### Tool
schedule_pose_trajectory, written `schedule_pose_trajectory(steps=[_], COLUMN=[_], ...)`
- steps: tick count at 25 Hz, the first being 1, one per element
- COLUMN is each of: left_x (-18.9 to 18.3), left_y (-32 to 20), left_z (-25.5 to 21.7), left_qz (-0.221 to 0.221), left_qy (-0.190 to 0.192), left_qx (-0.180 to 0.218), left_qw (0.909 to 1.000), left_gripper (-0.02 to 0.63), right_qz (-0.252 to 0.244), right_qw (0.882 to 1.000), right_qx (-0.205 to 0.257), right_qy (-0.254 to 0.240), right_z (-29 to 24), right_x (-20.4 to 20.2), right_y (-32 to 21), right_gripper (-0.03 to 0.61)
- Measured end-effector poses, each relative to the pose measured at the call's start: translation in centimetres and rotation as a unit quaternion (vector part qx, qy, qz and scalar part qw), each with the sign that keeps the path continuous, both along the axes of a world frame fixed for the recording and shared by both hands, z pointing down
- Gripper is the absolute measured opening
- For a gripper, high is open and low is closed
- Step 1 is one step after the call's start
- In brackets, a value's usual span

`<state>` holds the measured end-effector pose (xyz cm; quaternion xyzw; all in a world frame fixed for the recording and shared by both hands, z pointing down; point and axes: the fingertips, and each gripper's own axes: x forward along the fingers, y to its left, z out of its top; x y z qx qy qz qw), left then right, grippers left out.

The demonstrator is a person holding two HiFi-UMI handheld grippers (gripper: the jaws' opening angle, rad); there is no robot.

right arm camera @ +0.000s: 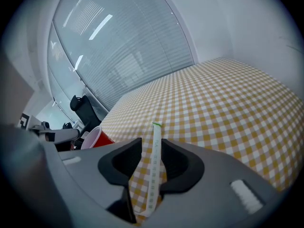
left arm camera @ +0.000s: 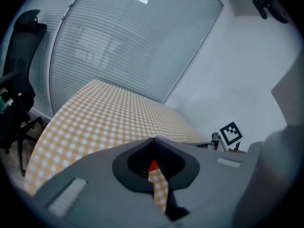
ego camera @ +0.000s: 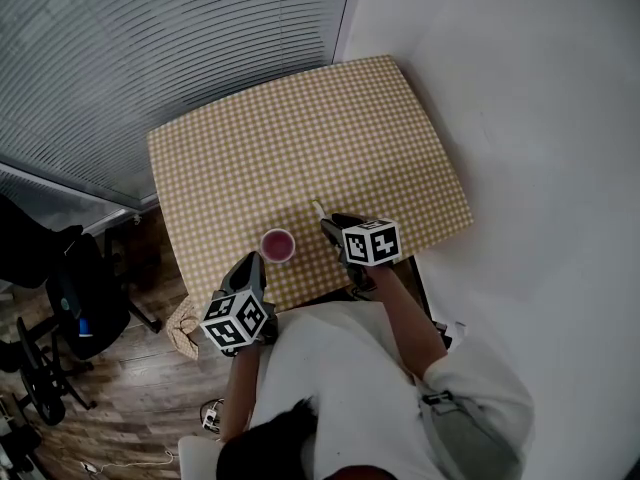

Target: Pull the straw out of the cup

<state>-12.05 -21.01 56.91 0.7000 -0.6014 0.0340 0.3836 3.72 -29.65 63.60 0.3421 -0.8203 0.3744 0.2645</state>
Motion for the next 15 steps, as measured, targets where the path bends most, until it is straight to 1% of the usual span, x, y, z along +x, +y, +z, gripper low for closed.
schedule_pose_trajectory(steps=[2, 6, 11, 13, 15], left_x=[0.1, -0.6, -0.6, -0.5, -0.4], left_y=[0.0, 0.2, 0.4, 0.5, 0.8], left_z=[-0.2, 0.3, -0.1, -0.4, -0.6], left_qz=[0.005, -0.002, 0.005, 0.012, 0.016], left_qy=[-0.002, -0.012, -0.011, -0.01, -0.01], left_qx=[0.002, -0.012, 0.003, 0.012, 0.018], left_qw=[1.0, 0.9999, 0.9999, 0.9998, 0.9997], left_gripper=[0.017, 0.017, 0.017, 0.017, 0.017], right_qz=[0.003, 0.011, 0.009, 0.006, -0.003], right_qw=[1.0, 1.0, 0.999, 0.997, 0.993], right_qx=[0.007, 0.016, 0.044, 0.073, 0.115], right_qy=[-0.005, -0.02, -0.016, 0.001, 0.027], right_z=[-0.5, -1.8, -3.3, -4.1, -5.2], right_x=[0.0, -0.2, -0.4, -0.5, -0.6], right_y=[0.1, 0.3, 0.6, 0.8, 1.1], right_gripper=[0.141, 0.14, 0.147, 0.144, 0.124])
